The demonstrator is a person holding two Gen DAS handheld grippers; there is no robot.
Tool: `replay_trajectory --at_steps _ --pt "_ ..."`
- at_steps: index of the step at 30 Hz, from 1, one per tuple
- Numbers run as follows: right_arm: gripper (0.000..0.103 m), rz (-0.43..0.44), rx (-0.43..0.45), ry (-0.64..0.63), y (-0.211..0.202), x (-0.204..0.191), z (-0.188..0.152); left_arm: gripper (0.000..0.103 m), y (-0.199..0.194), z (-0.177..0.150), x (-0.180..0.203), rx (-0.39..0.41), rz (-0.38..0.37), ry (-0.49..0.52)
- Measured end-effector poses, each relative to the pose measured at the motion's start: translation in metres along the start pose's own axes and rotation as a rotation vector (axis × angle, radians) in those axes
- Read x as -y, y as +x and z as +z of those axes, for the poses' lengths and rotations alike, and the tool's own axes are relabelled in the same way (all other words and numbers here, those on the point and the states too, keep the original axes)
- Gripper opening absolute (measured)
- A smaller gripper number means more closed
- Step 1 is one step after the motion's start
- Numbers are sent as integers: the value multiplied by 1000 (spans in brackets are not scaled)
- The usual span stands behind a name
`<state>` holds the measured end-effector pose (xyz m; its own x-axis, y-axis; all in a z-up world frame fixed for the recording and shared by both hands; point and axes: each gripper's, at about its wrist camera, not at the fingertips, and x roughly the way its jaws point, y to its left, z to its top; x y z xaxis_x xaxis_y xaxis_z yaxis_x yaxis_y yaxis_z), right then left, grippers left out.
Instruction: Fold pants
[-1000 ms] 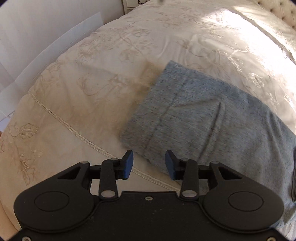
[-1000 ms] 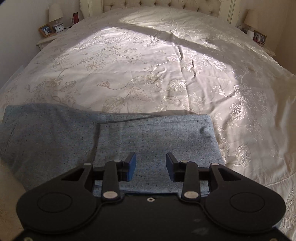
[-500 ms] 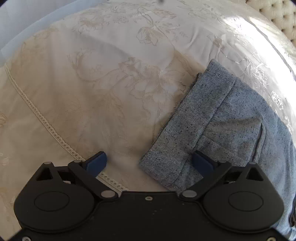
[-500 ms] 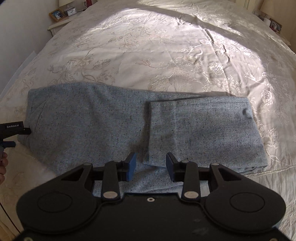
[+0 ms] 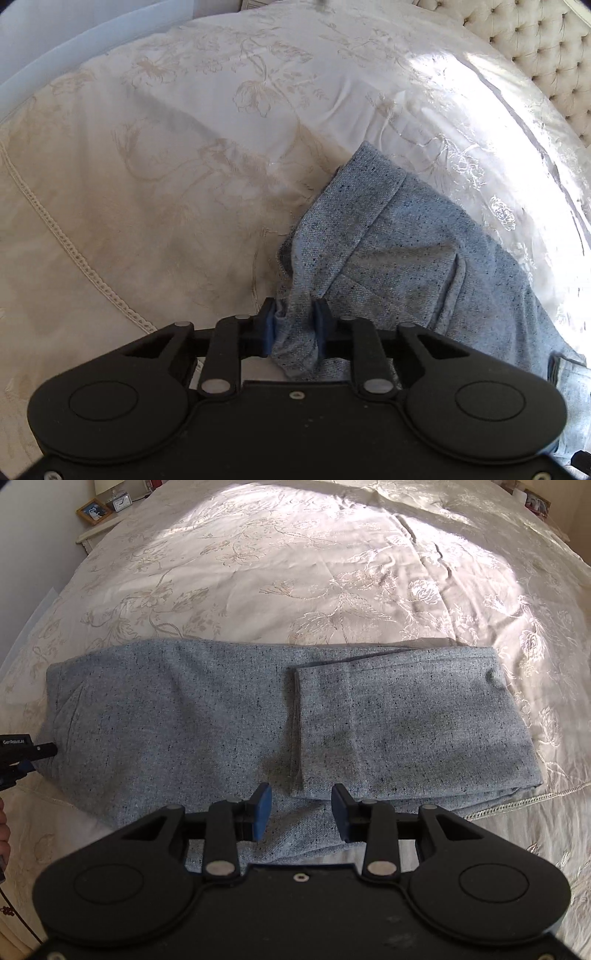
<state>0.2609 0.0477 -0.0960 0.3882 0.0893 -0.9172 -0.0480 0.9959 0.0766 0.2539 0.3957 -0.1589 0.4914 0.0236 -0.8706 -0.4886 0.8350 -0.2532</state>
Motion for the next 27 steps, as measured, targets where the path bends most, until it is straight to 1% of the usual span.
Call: replay_trajectory --at_steps 3,9,13,17,22,25,27 --pt "38 5 11 12 -3 5 0 13 -25 2 14 54 6 27" --pt "38 44 -7 75 -2 23 -3 11 -77 0 54 142 -11 128" --pt "38 69 -4 98 0 37 -4 9 -103 -7 92 194 -30 202" --pt "38 111 1 115 1 57 -3 8 -118 -18 142 228 -55 281" --pt "38 155 16 144 0 95 0 8 -128 -43 219 240 -90 381" --pt "38 173 22 176 0 129 2 8 -125 -66 271 226 -128 444" --pt "38 171 25 199 0 153 3 8 -116 -83 307 199 -163 474"
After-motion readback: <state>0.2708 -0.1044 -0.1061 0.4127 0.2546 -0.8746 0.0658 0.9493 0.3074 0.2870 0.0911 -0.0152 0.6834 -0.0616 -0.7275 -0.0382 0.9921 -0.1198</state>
